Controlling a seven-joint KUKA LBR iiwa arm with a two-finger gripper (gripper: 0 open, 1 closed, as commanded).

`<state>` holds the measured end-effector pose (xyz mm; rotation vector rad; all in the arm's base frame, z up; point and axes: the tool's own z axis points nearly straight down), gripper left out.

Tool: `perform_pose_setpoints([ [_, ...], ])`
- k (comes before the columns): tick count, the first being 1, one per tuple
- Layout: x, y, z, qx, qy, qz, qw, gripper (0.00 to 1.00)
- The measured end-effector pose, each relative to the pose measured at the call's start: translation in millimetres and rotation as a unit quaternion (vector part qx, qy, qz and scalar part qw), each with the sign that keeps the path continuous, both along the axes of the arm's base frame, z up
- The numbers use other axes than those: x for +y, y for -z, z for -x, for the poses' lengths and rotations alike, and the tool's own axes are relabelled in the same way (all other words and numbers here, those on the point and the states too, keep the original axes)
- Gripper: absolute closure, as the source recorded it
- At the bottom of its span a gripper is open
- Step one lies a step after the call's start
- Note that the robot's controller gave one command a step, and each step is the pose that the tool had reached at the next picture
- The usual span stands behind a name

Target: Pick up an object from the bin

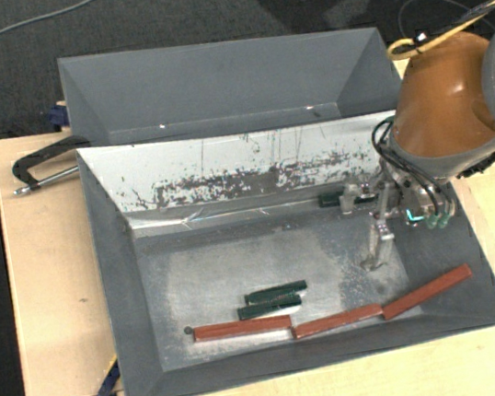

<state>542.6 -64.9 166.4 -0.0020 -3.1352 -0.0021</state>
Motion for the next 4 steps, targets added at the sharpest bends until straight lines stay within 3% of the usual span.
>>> perform_pose_setpoints([
  [1, 66.4, 97.1, 9.0, -0.0018, -0.169, -0.001, 0.9856, 0.0],
  [2, 116.2, 94.9, 31.0, -0.0047, -0.176, -0.001, 0.9844, 0.0],
  [3, 112.9, 95.5, 30.5, -0.0045, -0.173, 0.0, 0.9848, 1.0],
  [4, 138.8, -64.6, -5.9, -0.0115, -0.191, 0.0, 0.9816, 1.0],
])
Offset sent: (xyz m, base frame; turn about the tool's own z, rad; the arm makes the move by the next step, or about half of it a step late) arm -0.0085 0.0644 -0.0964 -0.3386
